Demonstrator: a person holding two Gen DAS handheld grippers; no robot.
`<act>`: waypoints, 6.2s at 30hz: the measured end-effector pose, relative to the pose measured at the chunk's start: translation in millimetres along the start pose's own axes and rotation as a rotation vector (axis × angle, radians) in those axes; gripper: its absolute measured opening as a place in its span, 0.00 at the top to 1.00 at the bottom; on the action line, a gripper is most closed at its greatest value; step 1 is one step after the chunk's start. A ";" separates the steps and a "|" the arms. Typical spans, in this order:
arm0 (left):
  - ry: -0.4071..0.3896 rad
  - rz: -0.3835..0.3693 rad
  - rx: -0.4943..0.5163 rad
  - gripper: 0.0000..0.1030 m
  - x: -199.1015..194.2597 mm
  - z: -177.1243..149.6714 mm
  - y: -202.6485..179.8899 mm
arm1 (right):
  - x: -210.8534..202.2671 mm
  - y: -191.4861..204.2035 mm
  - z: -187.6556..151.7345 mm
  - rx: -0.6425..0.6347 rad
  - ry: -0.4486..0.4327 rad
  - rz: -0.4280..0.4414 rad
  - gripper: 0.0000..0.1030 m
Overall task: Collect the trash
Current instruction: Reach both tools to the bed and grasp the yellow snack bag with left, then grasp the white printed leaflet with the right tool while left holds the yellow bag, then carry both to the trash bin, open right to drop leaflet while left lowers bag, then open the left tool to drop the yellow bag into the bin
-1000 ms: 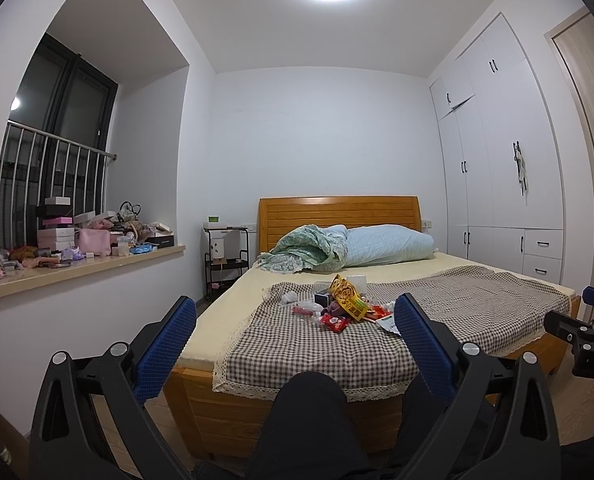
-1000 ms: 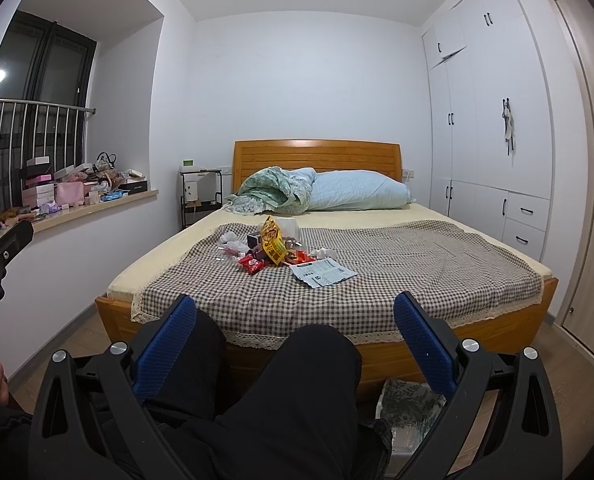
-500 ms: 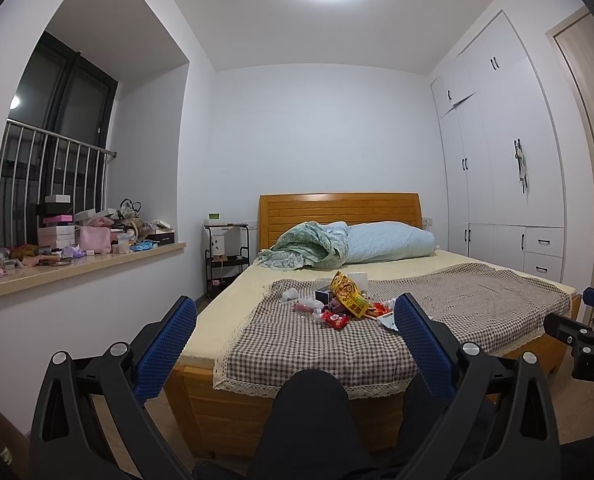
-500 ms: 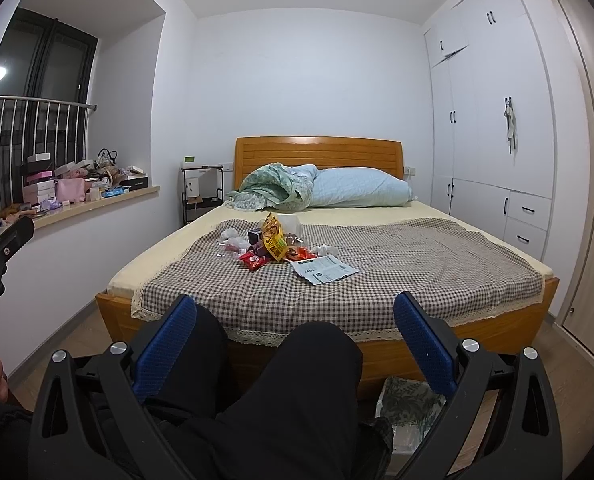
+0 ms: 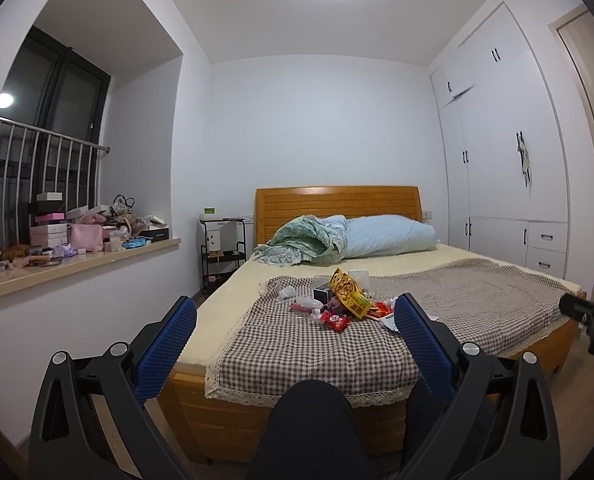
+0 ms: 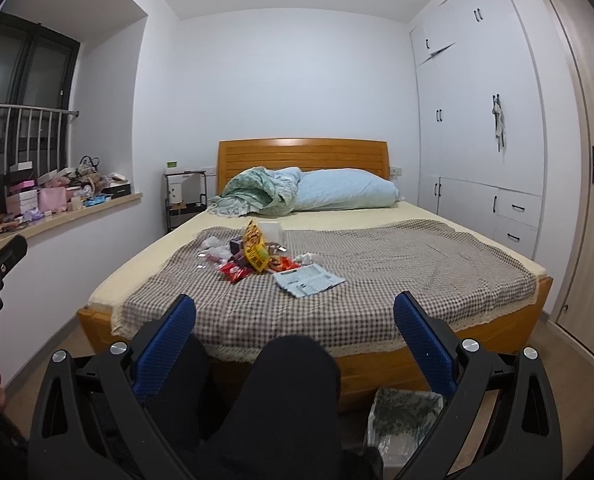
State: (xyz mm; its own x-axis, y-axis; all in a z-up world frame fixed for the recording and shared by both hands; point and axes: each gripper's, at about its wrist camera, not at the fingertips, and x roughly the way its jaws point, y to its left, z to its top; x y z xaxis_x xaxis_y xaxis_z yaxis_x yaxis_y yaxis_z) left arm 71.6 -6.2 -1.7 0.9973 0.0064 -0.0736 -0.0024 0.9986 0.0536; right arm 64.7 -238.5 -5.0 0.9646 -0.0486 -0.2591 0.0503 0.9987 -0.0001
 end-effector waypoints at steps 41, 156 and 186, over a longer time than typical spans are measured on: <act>0.509 -0.170 -0.102 0.07 549.3 -74.8 -70.6 | 472.0 25.7 -39.9 -0.230 0.459 -0.089 0.08; 1.604 -0.468 0.543 0.23 371.0 -448.3 -555.7 | 176.1 -337.4 -367.6 0.664 0.676 -0.198 0.27; 1.331 -0.775 0.251 0.22 351.6 -244.1 -475.5 | 183.8 -329.5 -229.3 0.438 0.747 -0.407 0.27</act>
State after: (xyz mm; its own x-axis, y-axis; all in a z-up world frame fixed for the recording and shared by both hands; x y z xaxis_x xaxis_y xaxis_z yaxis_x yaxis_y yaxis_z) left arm 405.3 -465.8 -296.1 -0.0319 -0.3107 -0.9500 0.6101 0.7468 -0.2647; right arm 166.0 -573.5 -274.1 0.4447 -0.2192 -0.8684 0.5840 0.8061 0.0956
